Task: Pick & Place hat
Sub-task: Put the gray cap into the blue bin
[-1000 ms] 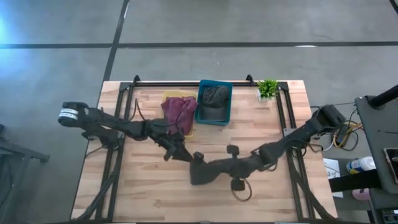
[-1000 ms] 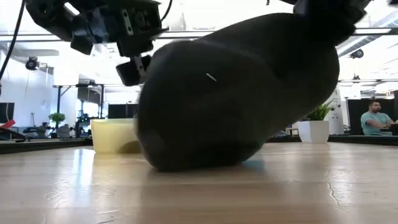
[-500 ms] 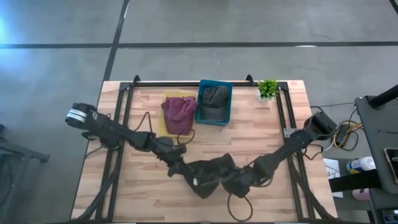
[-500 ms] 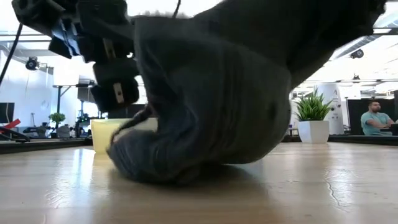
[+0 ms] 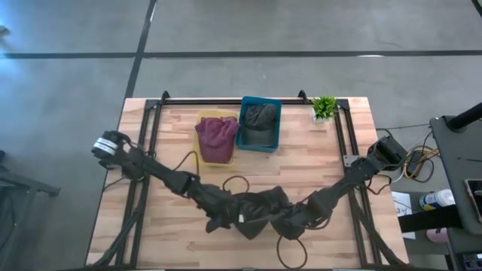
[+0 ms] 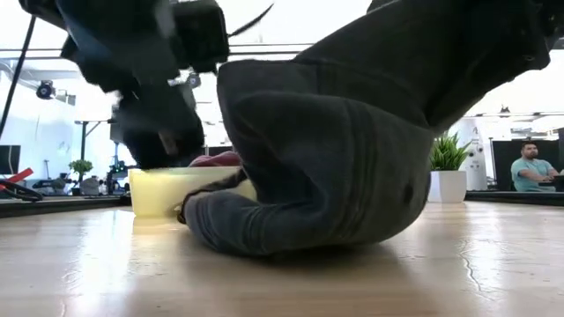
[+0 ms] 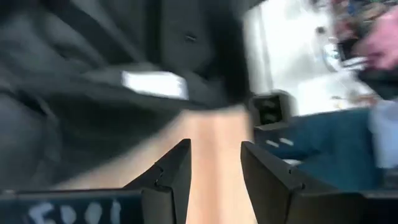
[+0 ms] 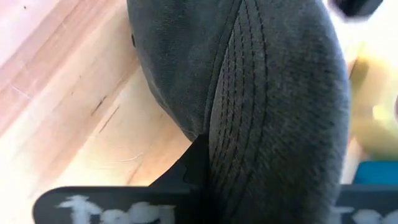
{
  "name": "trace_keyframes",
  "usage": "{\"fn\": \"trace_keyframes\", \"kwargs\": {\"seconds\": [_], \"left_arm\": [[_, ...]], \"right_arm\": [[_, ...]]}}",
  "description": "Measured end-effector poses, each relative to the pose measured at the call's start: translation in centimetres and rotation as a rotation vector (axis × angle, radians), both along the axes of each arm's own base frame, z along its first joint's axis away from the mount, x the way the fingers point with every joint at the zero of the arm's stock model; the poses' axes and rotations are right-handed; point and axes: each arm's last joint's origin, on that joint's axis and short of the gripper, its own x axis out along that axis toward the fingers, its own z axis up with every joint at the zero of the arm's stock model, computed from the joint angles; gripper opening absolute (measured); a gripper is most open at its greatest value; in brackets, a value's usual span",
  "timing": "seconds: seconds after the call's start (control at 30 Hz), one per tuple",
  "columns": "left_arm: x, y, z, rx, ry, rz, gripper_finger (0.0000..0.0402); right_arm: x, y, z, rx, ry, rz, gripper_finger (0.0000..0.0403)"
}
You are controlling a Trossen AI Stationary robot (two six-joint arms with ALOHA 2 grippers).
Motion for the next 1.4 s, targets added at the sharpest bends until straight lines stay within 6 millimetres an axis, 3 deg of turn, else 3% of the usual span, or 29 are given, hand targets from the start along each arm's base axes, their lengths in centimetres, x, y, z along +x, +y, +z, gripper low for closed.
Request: {"fn": "trace_keyframes", "kwargs": {"seconds": [0.2, 0.37, 0.47, 0.63, 0.8, 1.03, 1.2, 1.4], "left_arm": [[3.9, 0.8, -1.2, 0.075, -0.066, 0.074, 0.0133], [7.1, -0.3, 0.6, 0.101, -0.187, -0.013, 0.0133], [8.1, -0.9, 1.1, 0.156, -0.181, -0.053, 0.0133], [9.1, -1.4, 1.2, 0.207, -0.192, -0.096, 0.0133], [9.9, -1.7, 0.3, 0.239, -0.194, -0.123, 0.0133], [10.2, -1.4, -0.6, 0.264, -0.185, -0.119, 0.0133], [10.3, -0.9, -0.7, 0.316, -0.192, -0.122, 0.0133], [9.8, -0.4, 0.3, 0.332, -0.17, -0.127, 0.0133]], "right_arm": [[0.3, 0.2, 0.2, -0.054, -0.026, 0.098, 0.0029], [0.2, 0.3, 0.2, -0.044, -0.028, 0.09, 0.0029], [0.2, 0.3, 0.2, -0.01, -0.03, 0.044, 0.0031], [0.1, 0.4, 0.1, 0.008, -0.015, 0.051, 0.0064], [-0.1, 0.6, 0.0, -0.059, 0.002, 0.174, 0.0125], [-0.5, 0.9, 0.1, -0.153, -0.025, 0.157, 0.0205], [-2.6, 1.6, 0.8, -0.198, -0.005, 0.13, 0.0237], [-5.6, 2.8, 1.8, -0.097, 0.01, 0.007, 0.0249]]}}
